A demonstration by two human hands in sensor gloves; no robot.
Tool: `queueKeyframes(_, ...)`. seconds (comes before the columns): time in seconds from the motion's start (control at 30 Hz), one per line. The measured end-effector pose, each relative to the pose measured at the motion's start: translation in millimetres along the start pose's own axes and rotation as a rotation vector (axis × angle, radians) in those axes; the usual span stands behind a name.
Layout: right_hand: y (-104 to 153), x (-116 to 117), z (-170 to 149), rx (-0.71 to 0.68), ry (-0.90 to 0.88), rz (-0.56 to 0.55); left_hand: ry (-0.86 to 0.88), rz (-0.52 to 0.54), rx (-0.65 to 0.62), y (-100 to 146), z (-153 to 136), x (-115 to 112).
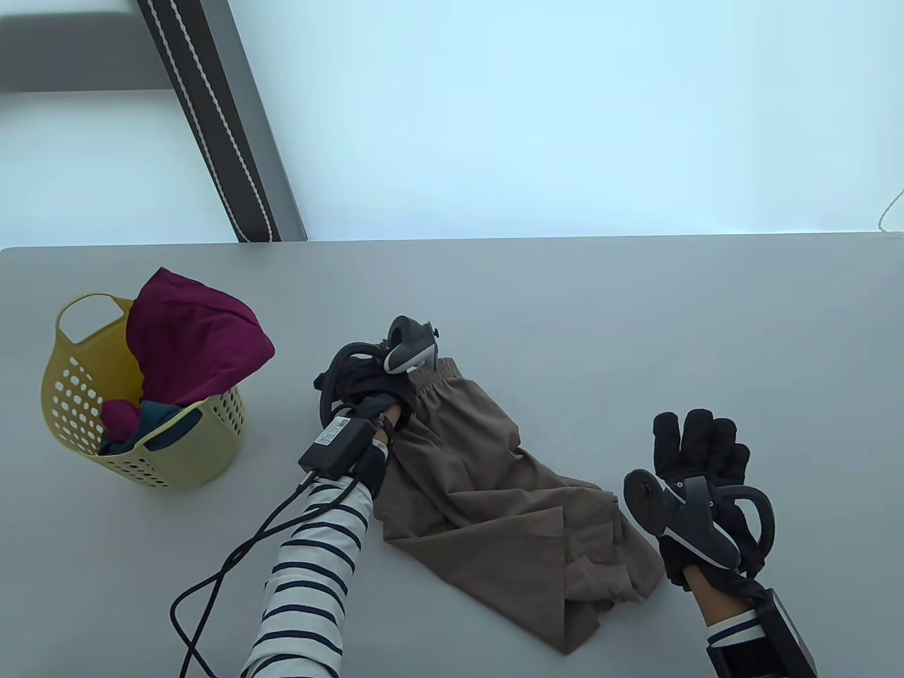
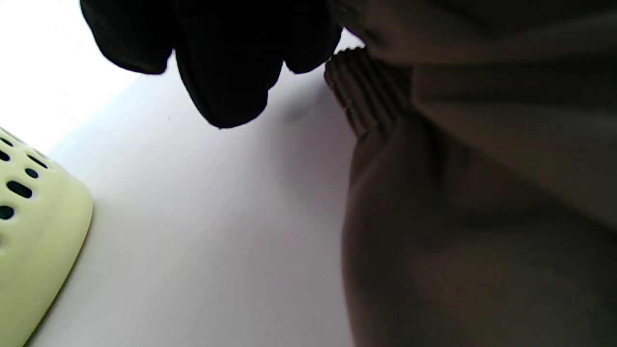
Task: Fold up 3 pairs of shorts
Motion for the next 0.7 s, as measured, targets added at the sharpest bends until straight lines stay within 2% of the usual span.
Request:
queueKeyframes(0.17,1,0,1,0.0,0.006,0.007,-0.163,0.248,0.006,28,18,22)
queueKeyframes(0.2,1,-1,1,0.003,0.006,0.003,-0.15,0.325,-0.005,38,19,32)
queueKeyframes(0.27,0,-3,0,0.013,-0.001,-0.007,-0.066,0.392,-0.072,57,15,53)
queueKeyframes(0.33,0,-6,-3,0.028,-0.037,-0.006,0.104,0.477,-0.184,87,1,84)
queueKeyframes(0.37,-1,-7,-4,0.031,-0.06,0.002,0.147,0.502,-0.204,97,-6,91)
queueKeyframes(0.47,-3,-13,-9,0.024,-0.213,0.059,0.387,0.637,-0.322,143,-43,137)
queueKeyframes(0.53,-3,-21,-10,0.013,-0.291,0.07,0.523,0.714,-0.447,171,-70,156)
queueKeyframes(0.6,-4,-38,-10,-0.018,-0.38,0.062,0.642,0.765,-0.62,203,-98,170)
queueKeyframes(0.7,-9,-68,-7,-0.055,-0.568,0.062,0.727,0.817,-0.79,237,-129,180)
Point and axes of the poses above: the tracker on the back of each hand, its own z axis roughly to the thumb side, its own y axis roughly from the fingertips to the wrist, x = y × z, the point moved 4 cm from there along -y, roughly from the wrist to the fingertips, and after that the axes turned 15 degrees about x, right-handed, at the moved point
